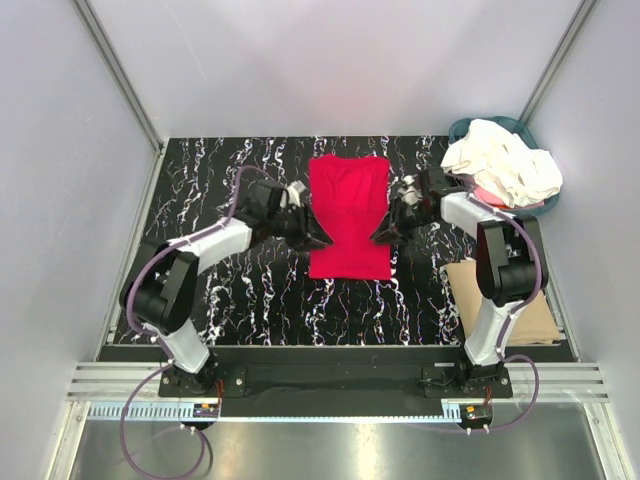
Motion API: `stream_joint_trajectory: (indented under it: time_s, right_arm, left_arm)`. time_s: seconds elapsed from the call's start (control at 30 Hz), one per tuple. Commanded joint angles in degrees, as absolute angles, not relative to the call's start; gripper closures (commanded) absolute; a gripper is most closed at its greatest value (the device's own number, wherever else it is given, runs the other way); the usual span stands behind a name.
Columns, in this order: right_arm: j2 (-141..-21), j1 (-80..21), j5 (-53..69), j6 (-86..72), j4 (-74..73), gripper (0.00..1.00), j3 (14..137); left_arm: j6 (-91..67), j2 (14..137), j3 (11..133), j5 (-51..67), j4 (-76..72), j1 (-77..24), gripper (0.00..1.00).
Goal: Fold and stack the t-shirts
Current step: Fold the tshirt
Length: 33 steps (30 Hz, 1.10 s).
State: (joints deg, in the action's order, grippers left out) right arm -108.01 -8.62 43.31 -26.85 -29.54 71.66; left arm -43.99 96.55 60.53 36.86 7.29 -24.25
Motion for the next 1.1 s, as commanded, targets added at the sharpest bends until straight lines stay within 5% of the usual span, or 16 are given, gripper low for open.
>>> stream_joint_trajectory:
  time_s: [0.0,0.2,0.47,0.77,0.97,1.07]
  right_arm:
    - [-108.01,-15.37,46.05,-30.04,-24.37,0.74,68.12]
    - [-112.67,-19.51,48.42,-35.85,-14.34,0.83,64.87]
    - [-115.14,-18.55,42.28,-32.7,-13.27,0.81,57.67]
    - [-92.3,-12.22,34.54,-32.86,-20.82,0.5,44.48]
    - [-82.18,-11.16,27.96,-43.47,-19.26,0.3,38.5]
    - [-80.42,-11.07,26.46,-52.16,-13.04,0.28,34.82]
  left_arm:
    - [-48.24,100.18,56.96,36.91,1.33,-26.72,0.6]
    - [-44.13,104.49,56.69,33.67,5.36,-26.37,0.61]
    - [-42.8,107.67,52.83,32.61,4.48,-26.02,0.63]
    - [-45.43,88.54,43.08,28.49,7.03,-26.1,0.6]
    - [-60.27,77.01,34.12,23.83,0.99,-27.51,0.4]
    - [-72.04,76.11,29.38,20.5,-4.99,-29.35,0.38]
